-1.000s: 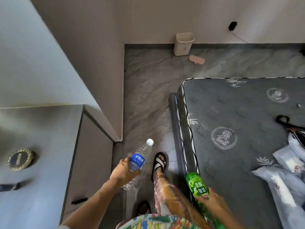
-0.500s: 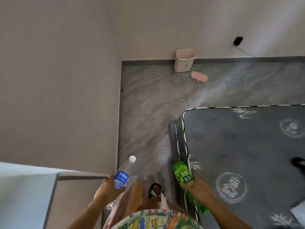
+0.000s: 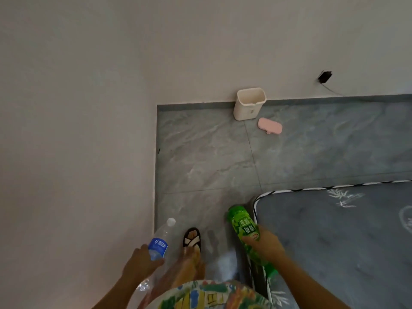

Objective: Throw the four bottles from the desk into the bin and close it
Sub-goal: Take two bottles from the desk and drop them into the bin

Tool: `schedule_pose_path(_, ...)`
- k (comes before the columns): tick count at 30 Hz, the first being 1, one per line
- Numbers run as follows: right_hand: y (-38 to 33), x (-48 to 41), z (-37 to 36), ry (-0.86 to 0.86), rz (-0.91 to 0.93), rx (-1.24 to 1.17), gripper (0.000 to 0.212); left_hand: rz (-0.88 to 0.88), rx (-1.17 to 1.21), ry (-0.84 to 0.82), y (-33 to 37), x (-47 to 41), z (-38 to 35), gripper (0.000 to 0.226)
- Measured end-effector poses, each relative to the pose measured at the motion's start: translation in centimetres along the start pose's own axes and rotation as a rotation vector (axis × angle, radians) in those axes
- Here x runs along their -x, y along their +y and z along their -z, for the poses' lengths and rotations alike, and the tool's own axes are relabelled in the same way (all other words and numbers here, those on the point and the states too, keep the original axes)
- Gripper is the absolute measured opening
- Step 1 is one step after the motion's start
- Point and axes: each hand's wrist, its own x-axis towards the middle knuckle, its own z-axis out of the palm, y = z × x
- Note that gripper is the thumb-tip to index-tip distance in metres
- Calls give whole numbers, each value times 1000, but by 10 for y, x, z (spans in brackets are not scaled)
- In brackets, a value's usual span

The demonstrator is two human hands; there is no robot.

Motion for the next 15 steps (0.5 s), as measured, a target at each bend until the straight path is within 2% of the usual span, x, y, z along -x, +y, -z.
schedule_pose_path(7,-20,-48,48,39,-204,-96,45,-309,33,-41,142,-75,95,32)
schedule_pose_path(11,-19,-78,70,10,-328,-125,49,-440,4,-55,222,-122,123,39)
schedule_pose_path(15,-27,-123,102,-35,-408,-136,62,-479,-57,-107,290,-169,142,51)
